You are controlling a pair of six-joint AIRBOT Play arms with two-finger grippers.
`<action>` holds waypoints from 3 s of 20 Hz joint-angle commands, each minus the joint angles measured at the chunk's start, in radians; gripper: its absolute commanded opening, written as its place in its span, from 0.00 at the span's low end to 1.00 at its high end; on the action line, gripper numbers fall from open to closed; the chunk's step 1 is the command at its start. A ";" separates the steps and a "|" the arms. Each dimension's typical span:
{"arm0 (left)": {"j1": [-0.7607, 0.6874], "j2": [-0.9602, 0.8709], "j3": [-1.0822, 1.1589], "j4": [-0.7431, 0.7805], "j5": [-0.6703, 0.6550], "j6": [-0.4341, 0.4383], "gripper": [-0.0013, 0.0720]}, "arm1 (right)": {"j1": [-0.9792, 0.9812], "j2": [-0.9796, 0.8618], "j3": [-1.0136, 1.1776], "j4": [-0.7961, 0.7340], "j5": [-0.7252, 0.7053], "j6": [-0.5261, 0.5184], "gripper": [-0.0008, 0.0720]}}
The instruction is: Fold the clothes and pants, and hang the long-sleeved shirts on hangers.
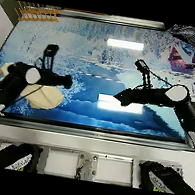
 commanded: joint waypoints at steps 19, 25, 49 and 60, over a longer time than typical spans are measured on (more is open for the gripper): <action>0.645 -0.240 -0.312 -0.448 0.144 0.251 0.63 | 0.001 0.000 0.001 0.000 0.000 0.000 0.03; 0.334 -0.237 -0.108 -0.537 0.067 0.206 0.02 | 0.001 0.000 0.001 0.035 -0.012 0.001 0.03; 0.469 -0.029 -0.267 -0.337 0.010 0.104 0.86 | -0.453 0.013 0.037 -0.187 0.058 0.155 0.03; 0.446 -0.223 -0.377 -0.519 0.037 0.316 0.01 | -0.354 -0.155 -0.005 -0.192 0.037 0.299 0.04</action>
